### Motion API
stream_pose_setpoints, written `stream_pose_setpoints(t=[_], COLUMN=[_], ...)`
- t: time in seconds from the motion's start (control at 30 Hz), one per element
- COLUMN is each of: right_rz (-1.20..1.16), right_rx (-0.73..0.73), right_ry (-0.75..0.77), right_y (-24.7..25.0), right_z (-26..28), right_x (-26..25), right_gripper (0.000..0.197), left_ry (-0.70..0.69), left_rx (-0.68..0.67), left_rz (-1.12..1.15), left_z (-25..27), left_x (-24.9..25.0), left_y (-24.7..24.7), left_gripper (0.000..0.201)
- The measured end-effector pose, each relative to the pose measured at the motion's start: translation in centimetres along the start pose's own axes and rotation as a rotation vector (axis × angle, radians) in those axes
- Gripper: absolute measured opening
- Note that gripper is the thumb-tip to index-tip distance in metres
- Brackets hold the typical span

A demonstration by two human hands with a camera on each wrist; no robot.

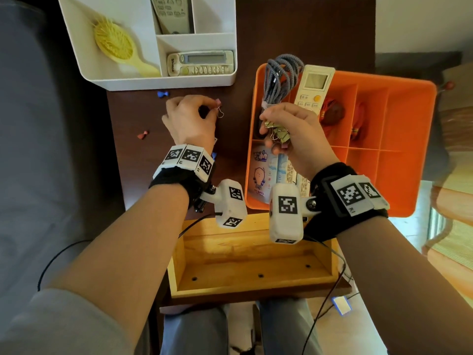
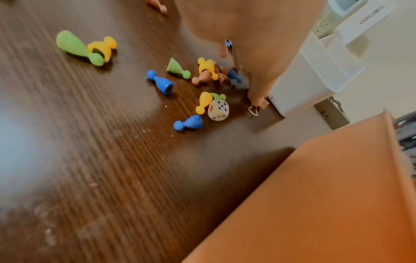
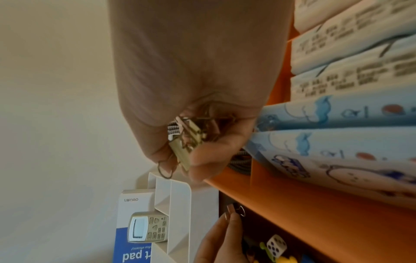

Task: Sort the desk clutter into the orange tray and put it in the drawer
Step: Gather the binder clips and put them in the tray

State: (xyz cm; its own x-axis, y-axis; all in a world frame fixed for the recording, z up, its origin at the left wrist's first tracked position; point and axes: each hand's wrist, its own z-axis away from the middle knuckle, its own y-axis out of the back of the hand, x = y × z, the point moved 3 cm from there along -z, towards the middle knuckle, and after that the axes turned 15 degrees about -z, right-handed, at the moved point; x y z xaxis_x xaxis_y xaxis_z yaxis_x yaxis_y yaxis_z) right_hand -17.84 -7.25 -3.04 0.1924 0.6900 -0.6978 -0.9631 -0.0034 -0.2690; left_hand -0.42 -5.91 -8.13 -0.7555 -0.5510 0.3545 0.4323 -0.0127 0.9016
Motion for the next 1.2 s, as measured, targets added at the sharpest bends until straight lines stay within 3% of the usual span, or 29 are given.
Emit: stream_pose_setpoints(t=[0.13, 0.3, 0.5, 0.77, 1.0, 1.2], right_rz=[-0.001, -0.018, -0.067, -0.153, -0.174, -0.210], right_rx=[0.004, -0.009, -0.012, -0.011, 0.004, 0.003], right_ry=[-0.005, 0.004, 0.014, -0.032, -0.076, -0.014], right_y=[0.1, 0.0, -0.4, 0.1, 3.0, 6.8], right_z=[-0.1, 0.2, 1.1, 2.9, 4.8, 6.4], right_x=[0.1, 0.1, 0.3, -0.3, 0.0, 0.0], right_gripper=[0.009, 0.013, 0.013, 0.022, 0.016, 0.003], left_ry=[0.010, -0.041, -0.117, -0.232, -0.284, -0.387], left_rx=[0.020, 0.038, -0.013, -0.113, -0.223, -0.310], left_rz=[0.011, 0.278, 0.500, 0.590, 0.637, 0.645], left_z=[0.3, 1.0, 3.2, 5.8, 8.5, 11.1], left_x=[-0.1, 0.1, 1.9, 3.9, 6.2, 9.2], left_y=[-0.1, 1.5, 3.7, 4.7, 3.2, 1.8], left_gripper=[0.019, 0.019, 0.004, 0.007, 0.010, 0.013])
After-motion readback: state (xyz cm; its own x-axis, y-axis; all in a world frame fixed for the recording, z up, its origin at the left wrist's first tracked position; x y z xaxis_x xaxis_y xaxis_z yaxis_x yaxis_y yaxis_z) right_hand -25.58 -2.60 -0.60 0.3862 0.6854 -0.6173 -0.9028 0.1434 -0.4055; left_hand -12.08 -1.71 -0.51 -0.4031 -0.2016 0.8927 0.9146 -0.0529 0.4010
